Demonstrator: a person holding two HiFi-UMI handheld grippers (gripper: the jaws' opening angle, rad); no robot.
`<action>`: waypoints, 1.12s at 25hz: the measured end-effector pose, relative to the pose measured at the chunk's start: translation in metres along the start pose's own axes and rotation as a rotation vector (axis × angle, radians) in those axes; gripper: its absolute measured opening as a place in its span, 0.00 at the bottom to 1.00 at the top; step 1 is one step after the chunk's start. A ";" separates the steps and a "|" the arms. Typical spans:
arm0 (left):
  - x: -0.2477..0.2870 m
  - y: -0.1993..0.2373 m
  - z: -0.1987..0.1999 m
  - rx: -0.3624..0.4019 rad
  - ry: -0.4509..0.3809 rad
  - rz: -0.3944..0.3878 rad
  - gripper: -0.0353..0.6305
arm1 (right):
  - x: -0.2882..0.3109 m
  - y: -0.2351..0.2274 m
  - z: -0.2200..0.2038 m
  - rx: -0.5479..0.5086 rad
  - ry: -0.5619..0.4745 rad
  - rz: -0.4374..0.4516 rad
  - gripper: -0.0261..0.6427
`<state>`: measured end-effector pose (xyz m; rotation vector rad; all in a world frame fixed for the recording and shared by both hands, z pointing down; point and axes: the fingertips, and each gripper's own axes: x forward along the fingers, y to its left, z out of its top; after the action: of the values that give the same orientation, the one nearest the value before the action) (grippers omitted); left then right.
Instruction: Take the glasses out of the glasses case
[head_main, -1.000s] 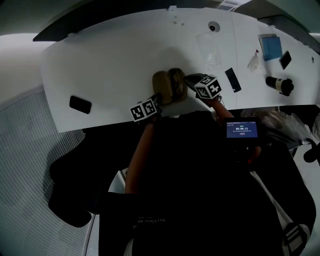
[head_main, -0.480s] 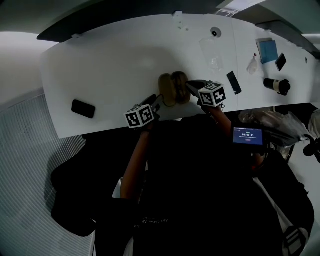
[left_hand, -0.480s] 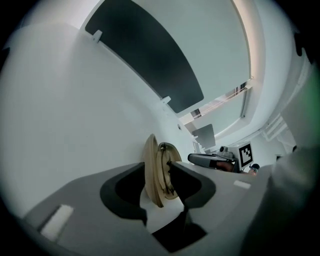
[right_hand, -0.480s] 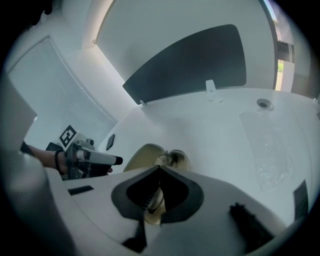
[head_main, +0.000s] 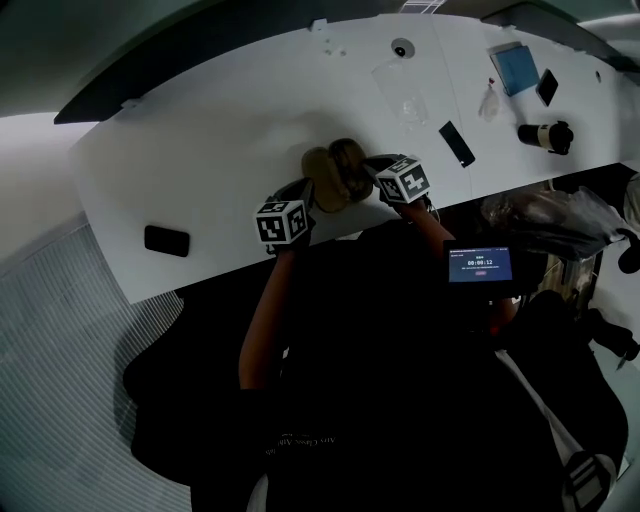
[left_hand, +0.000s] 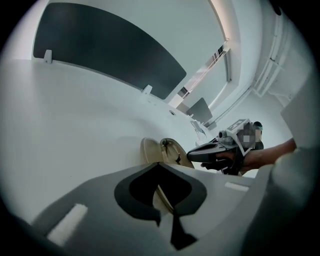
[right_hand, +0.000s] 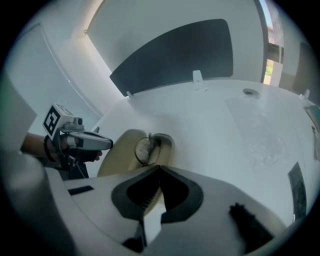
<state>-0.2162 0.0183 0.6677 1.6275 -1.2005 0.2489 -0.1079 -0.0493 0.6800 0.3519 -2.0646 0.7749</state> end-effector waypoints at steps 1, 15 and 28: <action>0.000 0.003 -0.001 -0.003 0.000 0.006 0.07 | 0.000 -0.005 -0.003 0.020 -0.007 0.001 0.05; -0.017 -0.016 0.007 0.004 -0.026 -0.056 0.19 | -0.006 0.016 0.019 0.058 -0.054 0.089 0.05; -0.033 -0.026 0.000 0.057 -0.037 -0.102 0.20 | 0.019 0.031 -0.008 0.076 0.179 0.201 0.15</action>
<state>-0.2113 0.0356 0.6296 1.7445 -1.1432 0.1907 -0.1297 -0.0194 0.6869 0.1125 -1.9237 0.9713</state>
